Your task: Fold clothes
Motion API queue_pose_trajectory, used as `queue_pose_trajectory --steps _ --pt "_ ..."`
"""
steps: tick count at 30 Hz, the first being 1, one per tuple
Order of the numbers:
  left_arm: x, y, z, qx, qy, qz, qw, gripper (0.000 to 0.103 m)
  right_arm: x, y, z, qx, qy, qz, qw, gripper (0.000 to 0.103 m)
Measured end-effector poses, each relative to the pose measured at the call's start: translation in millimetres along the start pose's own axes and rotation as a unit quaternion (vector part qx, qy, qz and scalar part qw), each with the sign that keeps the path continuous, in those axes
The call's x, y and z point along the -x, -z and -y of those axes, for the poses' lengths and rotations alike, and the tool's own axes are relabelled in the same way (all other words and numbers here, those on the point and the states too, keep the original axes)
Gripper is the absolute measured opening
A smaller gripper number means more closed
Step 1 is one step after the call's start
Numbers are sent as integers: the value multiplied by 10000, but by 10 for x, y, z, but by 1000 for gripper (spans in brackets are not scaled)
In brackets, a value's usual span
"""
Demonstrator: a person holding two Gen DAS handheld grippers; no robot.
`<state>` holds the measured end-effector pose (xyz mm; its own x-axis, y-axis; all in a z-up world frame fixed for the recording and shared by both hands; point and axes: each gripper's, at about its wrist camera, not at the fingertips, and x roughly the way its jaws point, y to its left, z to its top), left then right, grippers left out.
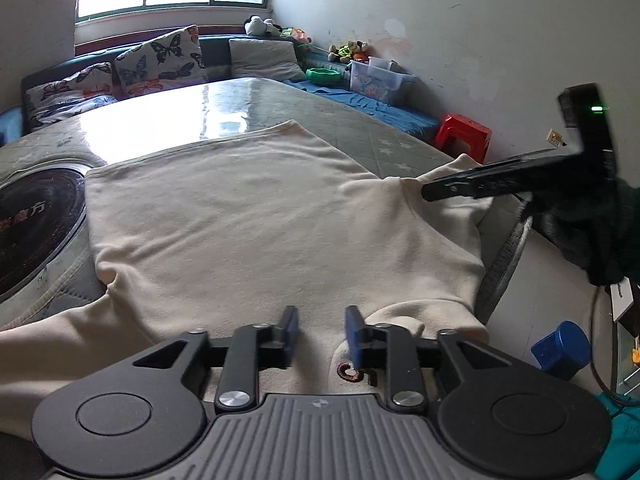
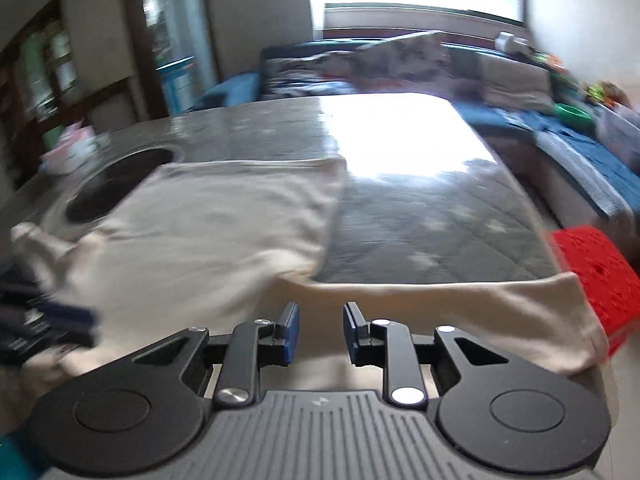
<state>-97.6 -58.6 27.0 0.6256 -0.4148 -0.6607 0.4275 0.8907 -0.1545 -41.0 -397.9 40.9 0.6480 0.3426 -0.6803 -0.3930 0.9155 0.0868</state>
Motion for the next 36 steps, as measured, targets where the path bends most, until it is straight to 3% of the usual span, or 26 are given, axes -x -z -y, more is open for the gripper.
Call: queue_pose_trajectory --steps 4,8,10,16,23,31,36 --pt "17 1 1 -8 -47 8 10000 39 -140 7 235 -146 348 74 9993 25" --pt "29 6 -7 17 -48 17 10000 41 -77 35 494 -394 718 188 9965 28" --pt "24 9 -11 31 -33 23 10000 45 -19 76 641 -530 912 223 9942 36" --pt "11 3 -15 -8 -17 24 10000 48 113 186 1122 -960 1433 339 9844 36" --pt "3 -7 -9 -26 -54 7 10000 50 116 134 1264 -947 1530 359 9830 37" --pt "-1 -3 5 -40 -39 11 10000 54 255 319 1010 -575 1320 139 9895 43" --pt "141 16 -68 212 -202 141 9995 54 272 235 921 -492 1247 187 9908 44"
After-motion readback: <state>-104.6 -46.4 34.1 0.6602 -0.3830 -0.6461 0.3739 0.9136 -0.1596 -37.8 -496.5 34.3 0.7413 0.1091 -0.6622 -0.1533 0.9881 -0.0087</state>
